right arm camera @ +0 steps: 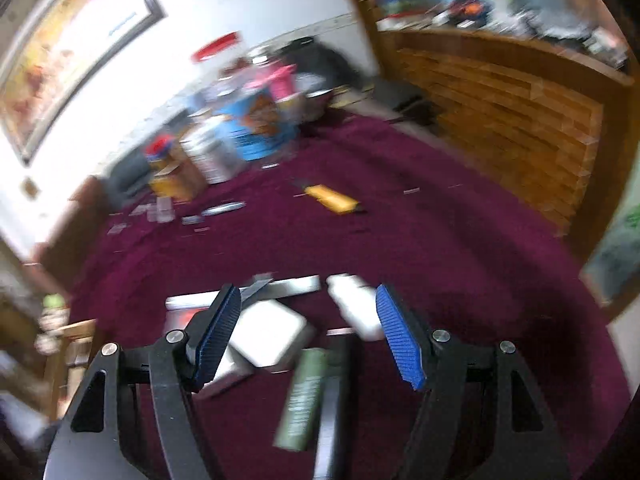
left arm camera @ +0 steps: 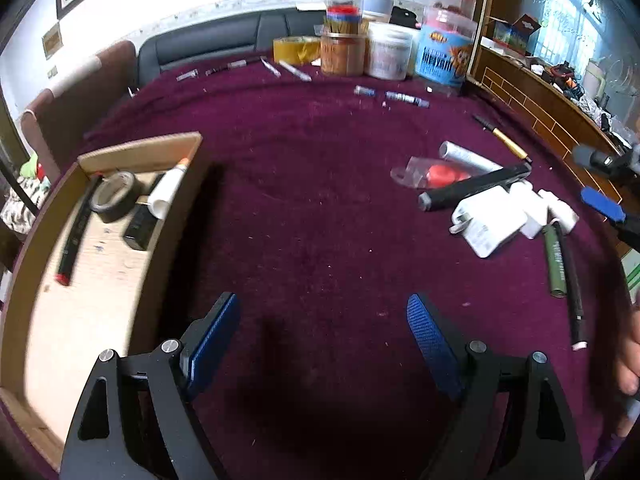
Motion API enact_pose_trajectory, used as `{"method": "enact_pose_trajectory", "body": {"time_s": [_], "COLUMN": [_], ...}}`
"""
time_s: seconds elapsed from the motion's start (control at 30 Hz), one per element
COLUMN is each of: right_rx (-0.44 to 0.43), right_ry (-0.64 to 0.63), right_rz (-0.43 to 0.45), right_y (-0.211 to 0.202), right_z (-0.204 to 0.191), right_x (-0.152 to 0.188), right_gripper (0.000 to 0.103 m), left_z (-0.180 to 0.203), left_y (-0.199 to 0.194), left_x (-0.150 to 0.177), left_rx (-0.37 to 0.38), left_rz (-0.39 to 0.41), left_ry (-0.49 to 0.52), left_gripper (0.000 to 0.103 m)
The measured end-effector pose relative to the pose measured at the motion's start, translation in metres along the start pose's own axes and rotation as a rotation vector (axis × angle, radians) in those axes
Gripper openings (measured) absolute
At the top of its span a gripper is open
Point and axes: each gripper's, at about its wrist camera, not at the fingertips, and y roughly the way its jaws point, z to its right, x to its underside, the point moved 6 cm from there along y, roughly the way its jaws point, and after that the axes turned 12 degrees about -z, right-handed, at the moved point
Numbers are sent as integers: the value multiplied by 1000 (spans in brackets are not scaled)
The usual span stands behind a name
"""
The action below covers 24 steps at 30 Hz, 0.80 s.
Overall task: Organize rigid objects
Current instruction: 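Grasp the white charger block with the left tool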
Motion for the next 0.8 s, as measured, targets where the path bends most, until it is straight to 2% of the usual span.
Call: {"method": "enact_pose_trajectory", "body": {"time_s": [0.1,0.13,0.17,0.2,0.27,0.3,0.4,0.53,0.67,0.7,0.8], "right_rx": [-137,-176,-217,-251,-284,-264,-133,-183,-615,-644,-688], "right_ry": [-44,-60,-77,-92,-119,-130,-169,-198,-226,-238,-252], "right_rz": [-88,-121,-165,-208,-262,-274,-280,-287,-540,-546,-470], "right_y": [16,22,32,41,58,65,86,86,91,88,68], "right_z": [-20,-28,-37,-46,-59,-62,-66,-70,-99,-103,-104], "right_x": [2,2,4,5,9,10,13,23,54,57,48], "right_gripper": [69,70,70,70,70,70,69,72,73,73,73], "left_z": [-7,-7,-6,-3,1,1,-5,-8,-11,-11,-12], "left_y": [17,15,18,18,20,20,16,16,14,15,16], "left_x": [1,0,1,0,1,2,3,0,0,-3,-3], "left_rx": [22,12,-6,-10,-18,-14,31,45,59,61,65], "left_rz": [-30,15,13,18,5,5,18,22,27,27,28], "left_ry": [-35,-27,-17,0,19,19,-4,-14,-32,-32,-33], "left_gripper": [82,82,83,90,93,94,95,95,95,95,95]}}
